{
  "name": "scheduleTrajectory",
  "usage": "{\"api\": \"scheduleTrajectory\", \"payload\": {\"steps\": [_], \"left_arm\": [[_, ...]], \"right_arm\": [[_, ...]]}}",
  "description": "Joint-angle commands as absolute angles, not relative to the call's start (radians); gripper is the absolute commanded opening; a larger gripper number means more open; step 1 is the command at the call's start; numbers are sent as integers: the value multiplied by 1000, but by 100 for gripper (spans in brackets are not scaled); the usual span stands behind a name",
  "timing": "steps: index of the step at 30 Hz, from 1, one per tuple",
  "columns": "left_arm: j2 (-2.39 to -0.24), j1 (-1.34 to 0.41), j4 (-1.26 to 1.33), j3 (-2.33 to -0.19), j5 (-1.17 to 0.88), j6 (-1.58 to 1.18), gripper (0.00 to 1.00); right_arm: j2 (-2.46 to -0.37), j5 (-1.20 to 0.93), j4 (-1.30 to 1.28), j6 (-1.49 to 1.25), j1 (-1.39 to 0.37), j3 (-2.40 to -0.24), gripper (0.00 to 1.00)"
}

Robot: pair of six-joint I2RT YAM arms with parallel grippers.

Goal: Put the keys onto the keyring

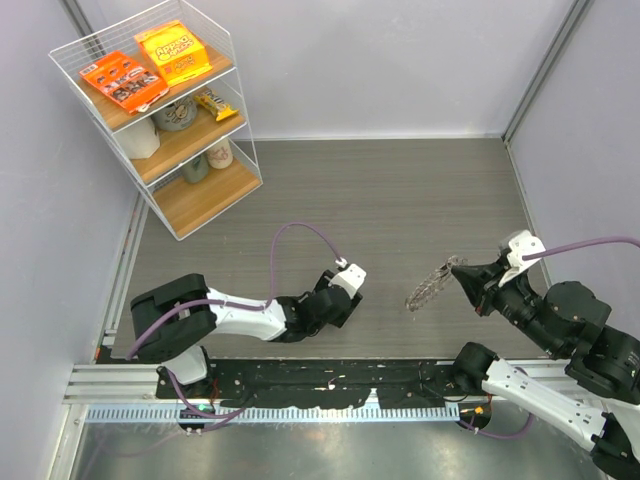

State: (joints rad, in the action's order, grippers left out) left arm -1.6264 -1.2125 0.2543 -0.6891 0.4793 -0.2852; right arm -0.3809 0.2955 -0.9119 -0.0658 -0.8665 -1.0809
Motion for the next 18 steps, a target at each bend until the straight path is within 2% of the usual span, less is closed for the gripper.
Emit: {"api": "scheduleTrajectory", "payload": {"steps": [1,18], "left_arm": [[-1629,-1212,175,-735,518,-373,57],[-1667,-1212,83,-769,488,-503,47]], "right_arm": [[-368,307,-853,-55,-867,-1081,8],[-359,296,-865,-64,-867,-1088,7]]}}
